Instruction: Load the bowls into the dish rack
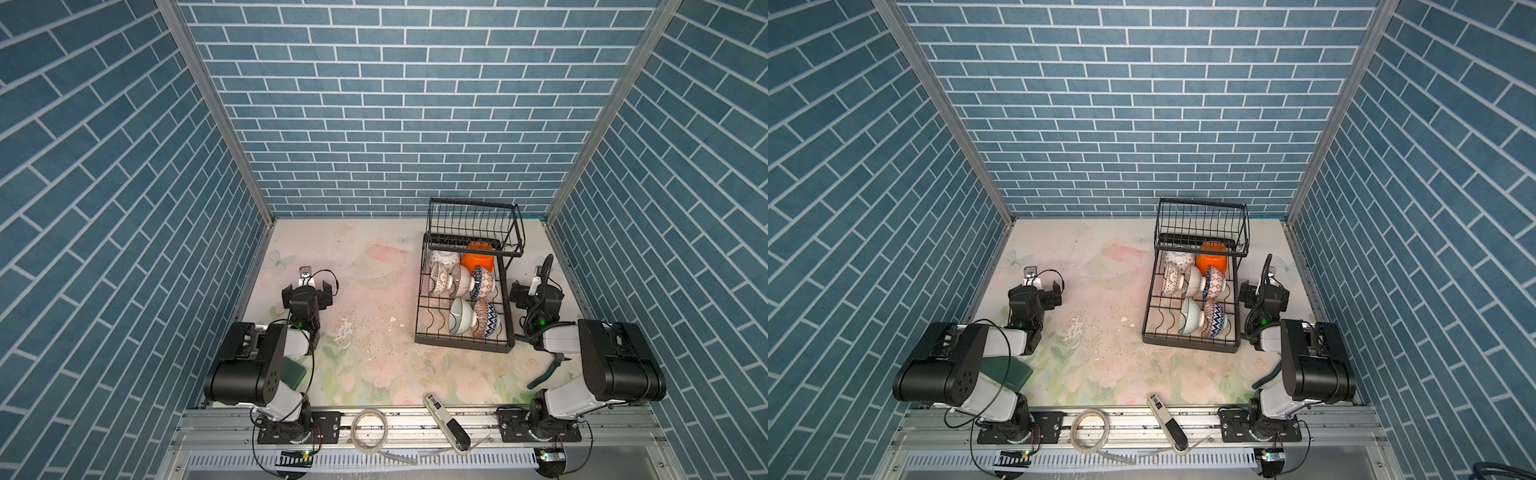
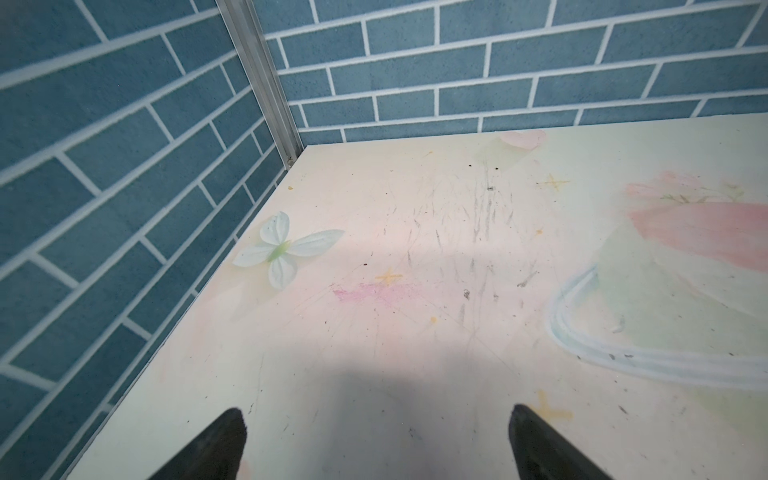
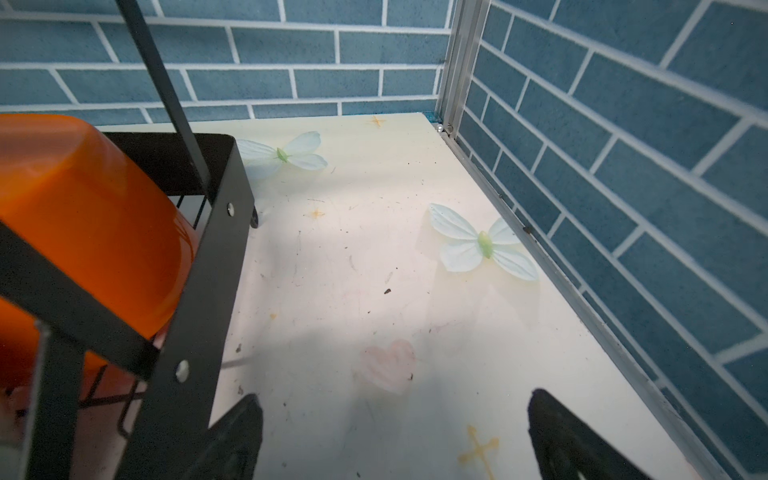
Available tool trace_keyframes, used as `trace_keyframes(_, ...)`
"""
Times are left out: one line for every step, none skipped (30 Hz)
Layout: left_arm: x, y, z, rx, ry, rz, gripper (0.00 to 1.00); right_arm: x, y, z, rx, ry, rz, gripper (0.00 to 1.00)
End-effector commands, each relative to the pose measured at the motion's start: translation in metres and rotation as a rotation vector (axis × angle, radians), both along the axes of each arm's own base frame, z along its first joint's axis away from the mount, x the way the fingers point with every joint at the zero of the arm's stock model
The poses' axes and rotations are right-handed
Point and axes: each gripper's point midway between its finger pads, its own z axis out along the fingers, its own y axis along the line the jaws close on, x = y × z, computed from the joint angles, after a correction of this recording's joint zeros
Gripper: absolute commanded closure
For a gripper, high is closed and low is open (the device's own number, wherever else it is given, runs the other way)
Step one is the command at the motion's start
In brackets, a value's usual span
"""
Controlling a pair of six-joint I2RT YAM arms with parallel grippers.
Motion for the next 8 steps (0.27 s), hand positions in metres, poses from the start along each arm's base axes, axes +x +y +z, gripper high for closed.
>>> trace_keyframes(0.0043,0.0033,0.0093,-0.005,-0.035,0.02,0.0,0.0056,0.0069,0.0024,0.012,-0.013,0.026,0.01)
trace_keyframes(0.0045,0.0033,0.0102,0.0,-0.042,0.017,0.0,0.0061,0.0077,0.0023,0.017,-0.011,0.03,0.01)
trace_keyframes(0.0039,0.0026,0.0094,-0.006,-0.038,0.014,0.0,0.0061,0.0074,0.0022,0.018,-0.01,0.03,0.01)
trace_keyframes(0.0042,0.0033,0.0099,-0.003,-0.039,0.016,0.0,0.0062,0.0071,0.0023,0.017,-0.011,0.028,0.01)
trace_keyframes(0.0043,0.0034,0.0099,-0.001,-0.039,0.016,0.0,0.0061,0.0072,0.0022,0.017,-0.011,0.028,0.01)
trace_keyframes(0.0043,0.0029,0.0098,-0.003,-0.037,0.015,0.0,0.0059,0.0073,0.0026,0.017,-0.012,0.029,0.01)
trace_keyframes(0.0048,0.003,0.0099,0.0,-0.037,0.015,0.0,0.0052,0.0062,0.0025,0.014,-0.014,0.024,0.01)
trace_keyframes(0.005,0.0026,0.01,-0.001,-0.036,0.014,0.0,0.0047,0.0042,0.0028,0.012,-0.016,0.012,0.01)
